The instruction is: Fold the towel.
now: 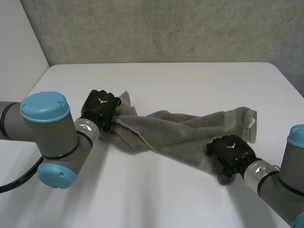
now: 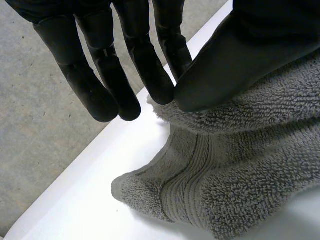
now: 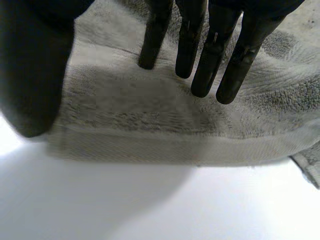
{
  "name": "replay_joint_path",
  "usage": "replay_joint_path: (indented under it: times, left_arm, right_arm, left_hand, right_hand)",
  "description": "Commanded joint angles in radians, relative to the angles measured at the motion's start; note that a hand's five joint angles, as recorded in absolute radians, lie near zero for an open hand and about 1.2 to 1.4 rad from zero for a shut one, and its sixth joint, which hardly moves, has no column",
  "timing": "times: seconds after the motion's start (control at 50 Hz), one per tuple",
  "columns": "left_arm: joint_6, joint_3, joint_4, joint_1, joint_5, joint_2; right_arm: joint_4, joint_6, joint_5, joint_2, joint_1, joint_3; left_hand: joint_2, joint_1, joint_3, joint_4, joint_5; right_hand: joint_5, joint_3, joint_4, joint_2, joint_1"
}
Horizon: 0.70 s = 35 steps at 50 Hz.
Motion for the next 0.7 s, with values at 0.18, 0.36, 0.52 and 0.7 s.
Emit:
replay_joint_path:
  times: [0.18, 0.36, 0.52, 0.7]
  left_arm:
    - [0.000, -0.003, 0.000, 0.000, 0.001, 0.000]
    - [0.000, -0.013, 0.000, -0.005, 0.002, 0.002]
    - [0.000, -0.004, 0.018, -0.003, 0.004, 0.006]
    - [0.015, 0.205, 0.173, 0.024, 0.020, 0.008]
  right_arm:
    - [0.002, 0.000, -0.004, 0.012, 0.000, -0.049]
    - [0.006, -0.002, 0.004, 0.035, 0.000, -0.074]
    - [0.012, 0.001, 0.006, 0.013, -0.003, -0.135]
    - [-0.011, -0.020, 0.012, -0.015, 0.009, -0.478]
  left_hand:
    - [-0.125, -0.062, -0.148, -0.121, -0.272]
    - [-0.125, -0.062, -0.148, -0.121, -0.272]
    - [-0.125, -0.062, -0.148, -0.121, -0.272]
    - [-0.125, -0.062, -0.148, -0.121, -0.272]
  right_hand:
    - [0.068, 0.026, 0.024, 0.032, 0.014]
    - [0.567, 0.525, 0.523, 0.531, 0.513]
    - [0.883, 0.841, 0.840, 0.847, 0.829]
    - [0.883, 0.841, 0.840, 0.847, 0.829]
